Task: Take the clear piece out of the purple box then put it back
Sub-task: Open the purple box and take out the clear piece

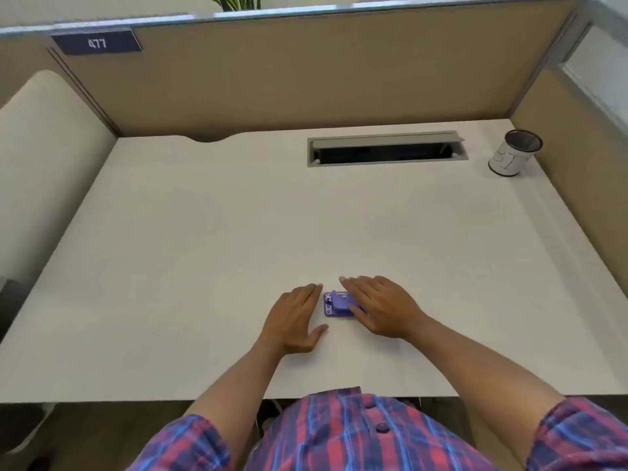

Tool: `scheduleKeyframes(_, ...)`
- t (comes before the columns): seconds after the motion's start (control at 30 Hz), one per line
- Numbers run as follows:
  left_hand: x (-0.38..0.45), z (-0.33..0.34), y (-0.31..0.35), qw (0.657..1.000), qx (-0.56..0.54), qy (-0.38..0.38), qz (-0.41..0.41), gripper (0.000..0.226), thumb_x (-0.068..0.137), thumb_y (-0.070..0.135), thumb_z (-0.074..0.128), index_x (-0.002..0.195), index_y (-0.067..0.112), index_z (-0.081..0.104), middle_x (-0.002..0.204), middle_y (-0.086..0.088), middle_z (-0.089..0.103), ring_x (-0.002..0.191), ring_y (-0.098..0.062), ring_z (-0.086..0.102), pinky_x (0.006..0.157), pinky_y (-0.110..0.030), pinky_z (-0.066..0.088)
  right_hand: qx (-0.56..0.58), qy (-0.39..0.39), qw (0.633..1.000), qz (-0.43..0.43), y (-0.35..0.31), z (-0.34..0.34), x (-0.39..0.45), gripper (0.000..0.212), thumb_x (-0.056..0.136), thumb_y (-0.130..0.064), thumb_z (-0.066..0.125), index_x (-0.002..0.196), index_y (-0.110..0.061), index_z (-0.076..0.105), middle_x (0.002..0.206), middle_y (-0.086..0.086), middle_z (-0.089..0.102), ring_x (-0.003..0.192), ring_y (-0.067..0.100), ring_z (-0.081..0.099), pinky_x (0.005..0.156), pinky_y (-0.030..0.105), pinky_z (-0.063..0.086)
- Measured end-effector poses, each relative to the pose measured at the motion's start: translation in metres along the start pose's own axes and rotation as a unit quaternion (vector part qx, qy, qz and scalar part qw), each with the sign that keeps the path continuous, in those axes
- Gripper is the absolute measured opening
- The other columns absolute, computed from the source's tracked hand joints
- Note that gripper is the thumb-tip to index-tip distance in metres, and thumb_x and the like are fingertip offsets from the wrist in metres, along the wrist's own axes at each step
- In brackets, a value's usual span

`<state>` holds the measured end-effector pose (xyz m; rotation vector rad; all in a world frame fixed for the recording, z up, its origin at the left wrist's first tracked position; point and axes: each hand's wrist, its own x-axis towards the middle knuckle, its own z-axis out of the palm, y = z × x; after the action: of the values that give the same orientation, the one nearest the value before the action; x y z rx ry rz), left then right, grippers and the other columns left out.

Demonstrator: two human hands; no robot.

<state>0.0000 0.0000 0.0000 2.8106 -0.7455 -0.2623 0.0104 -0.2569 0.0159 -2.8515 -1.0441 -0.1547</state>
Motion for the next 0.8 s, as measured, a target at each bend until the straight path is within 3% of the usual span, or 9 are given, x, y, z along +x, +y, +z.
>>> scheduleKeyframes(0.2, 0.01, 0.007, 0.003, 1.0, -0.016, -0.013, -0.02, 0.077, 0.09, 0.053, 0.052, 0.152, 0.007, 0.042, 0.148, -0.009, 0.053, 0.131, -0.029, 0.053, 0.101, -0.04, 0.05, -0.003, -0.056, 0.998, -0.027, -0.007, 0.007, 0.013, 0.056, 0.097, -0.039, 0.052, 0.143, -0.007, 0.05, 0.119, 0.006, 0.069, 0.098, 0.026, 0.065, 0.081, 0.038, 0.055)
scheduleKeyframes(0.33, 0.02, 0.005, 0.003, 1.0, -0.025, -0.002, -0.011, 0.056, 0.089, 0.046, 0.055, 0.132, 0.011, 0.059, 0.127, -0.007, 0.062, 0.111, -0.03, 0.06, 0.086, -0.04, 0.053, 0.054, -0.073, 0.996, 0.009, -0.008, 0.016, 0.013, 0.047, 0.092, -0.03, 0.059, 0.133, -0.007, 0.058, 0.118, 0.007, 0.07, 0.096, 0.028, 0.067, 0.079, 0.039, 0.056)
scheduleKeyframes(0.47, 0.026, 0.006, 0.003, 1.0, -0.027, -0.007, -0.003, 0.054, 0.086, 0.041, 0.065, 0.131, 0.011, 0.061, 0.125, -0.006, 0.062, 0.109, -0.03, 0.058, 0.085, -0.041, 0.053, 0.141, -0.061, 0.985, 0.08, -0.007, 0.022, 0.018, 0.04, 0.086, -0.018, 0.063, 0.126, -0.01, 0.062, 0.113, 0.007, 0.067, 0.092, 0.028, 0.062, 0.076, 0.039, 0.054)
scheduleKeyframes(0.63, 0.029, 0.008, 0.0, 0.999, -0.038, -0.011, -0.004, 0.054, 0.082, 0.039, 0.07, 0.129, 0.012, 0.063, 0.122, -0.005, 0.062, 0.105, -0.03, 0.059, 0.081, -0.042, 0.053, 0.147, -0.075, 0.981, 0.1, -0.008, 0.027, 0.027, 0.027, 0.086, -0.021, 0.067, 0.112, -0.015, 0.065, 0.103, 0.003, 0.062, 0.085, 0.025, 0.056, 0.071, 0.034, 0.045)
scheduleKeyframes(0.8, 0.031, 0.008, 0.0, 0.999, -0.035, -0.009, 0.007, 0.05, 0.083, 0.038, 0.072, 0.126, 0.014, 0.061, 0.121, -0.003, 0.061, 0.104, -0.028, 0.058, 0.082, -0.042, 0.053, 0.183, -0.079, 0.972, 0.121, -0.007, 0.033, 0.025, 0.036, 0.08, 0.0, 0.059, 0.114, -0.011, 0.06, 0.108, 0.006, 0.06, 0.093, 0.026, 0.051, 0.078, 0.033, 0.042)
